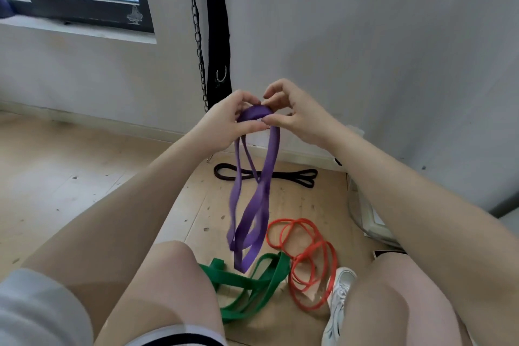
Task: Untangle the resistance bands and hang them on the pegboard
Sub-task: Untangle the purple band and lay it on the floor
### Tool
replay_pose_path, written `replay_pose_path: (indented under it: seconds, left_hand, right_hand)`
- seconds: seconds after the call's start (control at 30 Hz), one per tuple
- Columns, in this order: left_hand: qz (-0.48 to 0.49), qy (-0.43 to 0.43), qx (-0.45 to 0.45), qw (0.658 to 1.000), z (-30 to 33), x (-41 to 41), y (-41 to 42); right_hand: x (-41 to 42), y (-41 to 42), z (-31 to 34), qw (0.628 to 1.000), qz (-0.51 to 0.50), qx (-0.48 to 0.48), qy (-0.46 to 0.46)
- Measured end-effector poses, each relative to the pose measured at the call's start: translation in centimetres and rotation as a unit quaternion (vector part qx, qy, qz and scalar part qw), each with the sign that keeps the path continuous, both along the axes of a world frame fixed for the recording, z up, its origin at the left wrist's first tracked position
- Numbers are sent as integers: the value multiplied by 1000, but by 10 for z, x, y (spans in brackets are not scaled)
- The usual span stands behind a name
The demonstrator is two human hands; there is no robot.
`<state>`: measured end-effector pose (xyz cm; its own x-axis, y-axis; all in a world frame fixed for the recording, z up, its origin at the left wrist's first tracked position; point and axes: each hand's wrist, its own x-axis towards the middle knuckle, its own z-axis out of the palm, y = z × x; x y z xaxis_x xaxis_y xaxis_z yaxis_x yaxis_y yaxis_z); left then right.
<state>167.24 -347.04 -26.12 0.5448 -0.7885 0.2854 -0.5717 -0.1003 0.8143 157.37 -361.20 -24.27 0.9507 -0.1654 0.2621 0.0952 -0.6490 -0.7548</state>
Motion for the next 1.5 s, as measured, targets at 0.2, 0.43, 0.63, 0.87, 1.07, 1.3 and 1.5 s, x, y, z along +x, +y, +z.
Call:
replay_pose_path:
  seconds: [0.2, 0.43, 0.63, 0.87, 1.07, 1.3, 1.5]
  left_hand:
    - [-13, -4, 13, 1000, -13, -13, -7]
    - [-6, 34, -2, 999, -28, -24, -11]
    - [3, 52, 22, 998, -44, -17, 7]
    - [-57, 95, 42, 993, -64, -30, 4]
    - [-28, 75, 11, 997, -60, -23, 11]
    - [-28, 106, -26, 994, -58, -36, -3]
    - [-17, 157, -111, 981, -53, -45, -11]
  right_hand:
    - [-19, -11, -54, 972, 46, 207, 102]
    - [-39, -9, -115, 975, -30, 197, 103]
    - [-51, -21, -111, 975, -75, 209, 22]
    - [-46, -10, -110, 979, -98, 178, -24]
    - [-39, -11, -89, 976, -139, 147, -76]
    - [-23, -2, -75, 967, -135, 191, -101]
    - [-17, 6, -62, 966, -104, 205, -119]
